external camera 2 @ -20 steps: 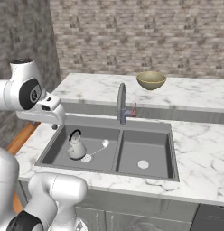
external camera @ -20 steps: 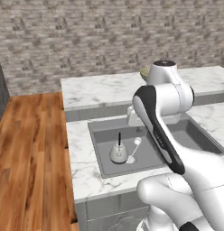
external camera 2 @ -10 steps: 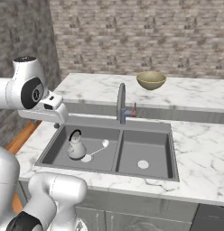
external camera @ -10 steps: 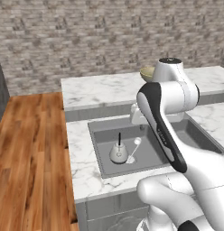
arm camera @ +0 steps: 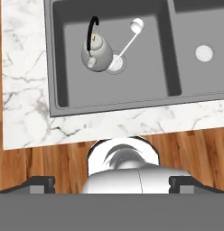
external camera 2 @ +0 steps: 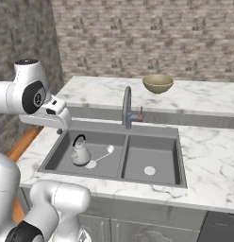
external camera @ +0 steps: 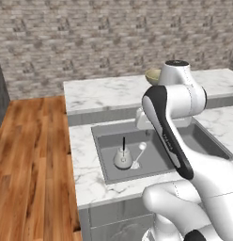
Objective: Pick the kettle and bowl and place them in the sink. Then turn on the water.
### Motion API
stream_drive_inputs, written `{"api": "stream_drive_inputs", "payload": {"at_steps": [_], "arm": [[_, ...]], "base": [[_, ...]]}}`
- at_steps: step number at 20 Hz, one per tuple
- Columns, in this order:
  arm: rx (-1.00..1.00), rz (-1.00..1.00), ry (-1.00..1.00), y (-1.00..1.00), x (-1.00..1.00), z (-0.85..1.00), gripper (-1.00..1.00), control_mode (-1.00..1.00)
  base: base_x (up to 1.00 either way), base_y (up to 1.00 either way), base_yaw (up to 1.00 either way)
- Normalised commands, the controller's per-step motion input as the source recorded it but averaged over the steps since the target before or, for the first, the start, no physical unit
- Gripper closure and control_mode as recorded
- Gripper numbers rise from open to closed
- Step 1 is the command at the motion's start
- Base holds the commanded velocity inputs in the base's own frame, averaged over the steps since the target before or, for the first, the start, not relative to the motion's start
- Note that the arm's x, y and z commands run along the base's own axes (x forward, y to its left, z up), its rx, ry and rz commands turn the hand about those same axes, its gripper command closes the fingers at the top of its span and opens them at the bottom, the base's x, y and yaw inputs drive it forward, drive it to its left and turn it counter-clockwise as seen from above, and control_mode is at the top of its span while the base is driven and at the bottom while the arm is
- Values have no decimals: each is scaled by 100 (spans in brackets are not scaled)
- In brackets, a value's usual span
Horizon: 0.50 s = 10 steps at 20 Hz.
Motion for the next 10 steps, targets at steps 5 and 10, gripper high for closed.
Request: {"api": "stream_drive_inputs", "payload": {"at_steps": [5,10], "arm": [[0,0,0,0,0,0,-100,100],[0,0,0,0,0,0,-100,100]], "base": [[-68,77,-7],[-11,89,-22]]}}
